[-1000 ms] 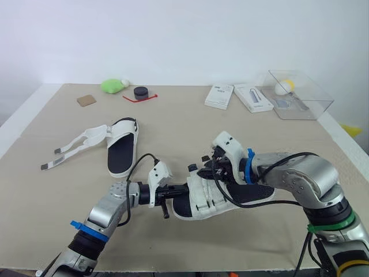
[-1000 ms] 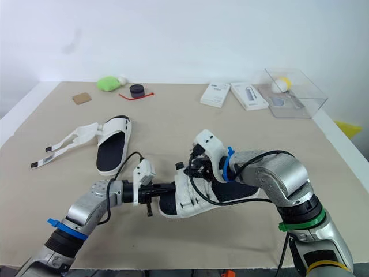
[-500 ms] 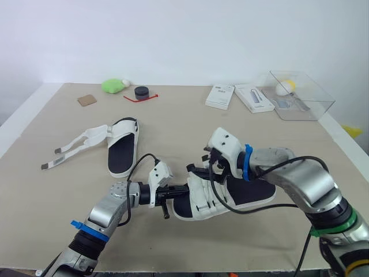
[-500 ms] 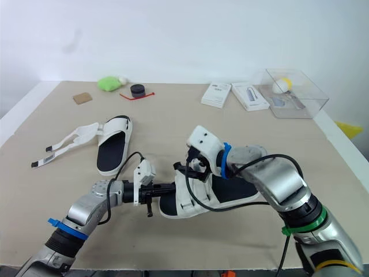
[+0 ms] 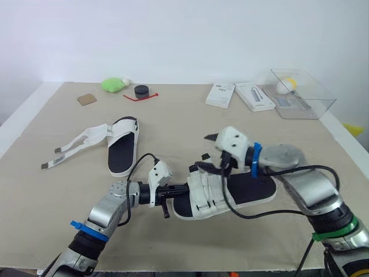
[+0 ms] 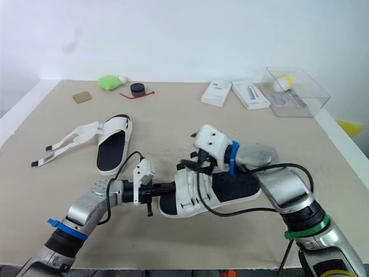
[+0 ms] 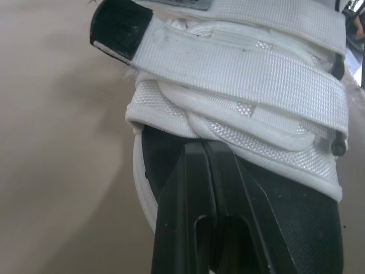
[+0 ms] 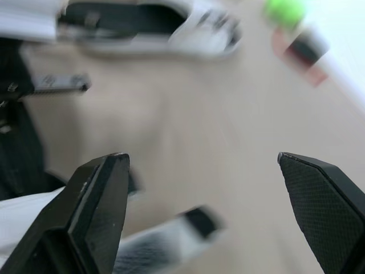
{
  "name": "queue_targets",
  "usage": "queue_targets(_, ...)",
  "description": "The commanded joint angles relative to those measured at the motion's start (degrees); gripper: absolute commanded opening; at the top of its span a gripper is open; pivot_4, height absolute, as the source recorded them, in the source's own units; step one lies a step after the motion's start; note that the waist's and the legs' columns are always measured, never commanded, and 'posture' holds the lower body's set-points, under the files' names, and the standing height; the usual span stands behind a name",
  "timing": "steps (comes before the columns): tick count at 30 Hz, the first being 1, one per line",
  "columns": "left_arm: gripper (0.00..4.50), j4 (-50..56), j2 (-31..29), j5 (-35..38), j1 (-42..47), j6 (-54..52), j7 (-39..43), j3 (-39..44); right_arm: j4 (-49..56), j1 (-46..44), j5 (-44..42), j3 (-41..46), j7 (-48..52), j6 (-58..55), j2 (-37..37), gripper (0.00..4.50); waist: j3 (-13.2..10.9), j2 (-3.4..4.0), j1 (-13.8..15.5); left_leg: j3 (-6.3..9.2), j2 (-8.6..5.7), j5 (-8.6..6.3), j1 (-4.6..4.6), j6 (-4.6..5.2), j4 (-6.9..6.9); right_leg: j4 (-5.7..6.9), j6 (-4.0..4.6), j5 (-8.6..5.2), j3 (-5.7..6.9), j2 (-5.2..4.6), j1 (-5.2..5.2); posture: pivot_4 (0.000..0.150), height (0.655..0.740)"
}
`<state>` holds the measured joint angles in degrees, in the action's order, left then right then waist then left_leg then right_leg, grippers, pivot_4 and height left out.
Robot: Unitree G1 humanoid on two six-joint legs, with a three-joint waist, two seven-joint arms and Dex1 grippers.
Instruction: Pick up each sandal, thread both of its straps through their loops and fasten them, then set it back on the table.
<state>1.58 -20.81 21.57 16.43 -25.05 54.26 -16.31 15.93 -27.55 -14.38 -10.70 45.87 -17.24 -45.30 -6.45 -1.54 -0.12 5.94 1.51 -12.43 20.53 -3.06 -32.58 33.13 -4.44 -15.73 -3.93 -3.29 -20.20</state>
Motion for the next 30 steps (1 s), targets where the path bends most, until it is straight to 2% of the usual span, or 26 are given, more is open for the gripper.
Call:
queue_targets(1, 0.00, 0.7, -1.8, 0.1, -1.1, -3.3, 0.1, 0.3, -7.9, 4.5, 2.6, 7.2, 8.2, 30.6, -3.2, 4.47, -0.1, -0.10, 0.0, -0.01, 0.00, -0.01, 0.00, -0.01, 0.01, 0.00, -0.01, 0.01, 0.00, 0.01, 0.01, 0.150, 0.7400)
queue_targets(3, 0.00, 1.9, -2.2, 0.6, -1.0, -3.6, -0.1, 1.3, -14.4, 6.2, 6.9, 7.6, 10.2, 47.5, -5.5, 4.47, -0.2, 0.02, -0.3, -0.02, -0.01, -0.07, -0.02, -0.03, 0.02, -0.01, -0.08, 0.05, 0.00, 0.01, 0.09, 0.150, 0.7400)
queue_targets(4, 0.53, 2.6, -2.3, 1.3, -0.8, -4.1, -0.3, 2.0, -18.3, 6.7, 9.6, 7.4, 10.2, 55.6, -6.5, 4.50, -0.2, 0.08, -0.4, -0.06, -0.01, -0.11, -0.05, -0.04, 0.03, -0.01, -0.10, 0.07, -0.02, 0.01, 0.11, 0.150, 0.7400)
queue_targets(5, 0.88, 3.6, -2.4, 2.3, -0.7, -4.9, -0.5, 3.0, -22.6, 7.0, 12.5, 7.3, 9.6, 63.7, -7.2, 4.50, -0.3, 0.12, -0.7, -0.07, -0.01, -0.11, -0.08, -0.03, 0.07, -0.01, -0.11, 0.10, -0.04, 0.01, 0.14, 0.150, 0.7400)
queue_targets(9, 2.67, 8.3, -3.9, 6.7, -1.8, -8.0, 0.1, 6.8, -35.0, 6.4, 19.4, 6.4, 7.0, 86.6, -8.8, 4.50, -0.6, 0.12, -1.4, -0.07, -0.01, -0.06, -0.25, 0.05, 0.10, 0.01, -0.05, 0.26, -0.06, 0.04, 0.22, 0.150, 0.7400)
queue_targets(12, 3.89, 10.8, -6.6, 7.9, -3.2, -9.0, 1.2, 8.1, -38.7, 5.4, 22.8, 6.3, 3.8, 94.2, -7.8, 4.50, -0.7, 0.13, -2.1, -0.14, 0.02, 0.01, -0.28, 0.14, 0.11, 0.02, 0.02, 0.31, -0.16, 0.05, 0.26, 0.150, 0.7400)
queue_targets(13, 4.46, 11.4, -7.4, 8.2, -3.3, -9.3, 1.2, 8.6, -38.4, 5.5, 23.4, 6.1, 2.8, 94.5, -7.4, 4.50, -0.8, 0.15, -2.2, -0.17, 0.02, 0.04, -0.28, 0.16, 0.11, 0.02, 0.03, 0.31, -0.21, 0.04, 0.31, 0.150, 0.7400)
queue_targets(20, 4.49, 13.9, -9.8, 12.9, -1.2, -12.3, 2.2, 12.0, -32.6, 8.8, 30.3, 7.1, -3.5, 96.1, -2.7, 4.50, -1.0, -0.16, -2.1, -0.23, -0.04, 0.27, -0.27, 0.34, 0.10, 0.01, 0.13, 0.36, -0.37, 0.01, 0.29, 0.150, 0.7400)
queue_targets(23, 4.49, 14.6, -9.9, 14.4, 0.3, -13.4, 2.9, 11.7, -29.9, 9.2, 32.4, 7.3, -6.3, 95.5, -0.7, 4.50, -1.1, 0.03, -1.9, -0.23, -0.04, 0.30, -0.25, 0.33, 0.09, 0.02, 0.14, 0.37, -0.37, 0.01, 0.29, 0.150, 0.7400)
queue_targets(26, 4.50, 14.9, -9.6, 15.2, 1.4, -14.2, 3.1, 11.2, -28.5, 9.4, 34.1, 6.7, -7.9, 94.5, -0.5, 3.77, -1.0, -0.05, -1.9, -0.28, -0.10, 0.32, -0.25, 0.31, 0.10, 0.02, 0.21, 0.43, -0.46, 0.01, 0.30, 0.150, 0.7400)
queue_targets(30, 4.50, 14.2, -9.6, 14.6, 2.3, -13.7, 3.2, 10.5, -28.1, 10.0, 35.7, 6.7, -10.2, 93.6, -1.1, 1.68, -1.0, -0.08, -1.7, -0.28, -0.10, 0.31, -0.25, 0.31, 0.11, 0.03, 0.27, 0.54, -0.46, 0.03, 0.30, 0.150, 0.7400)
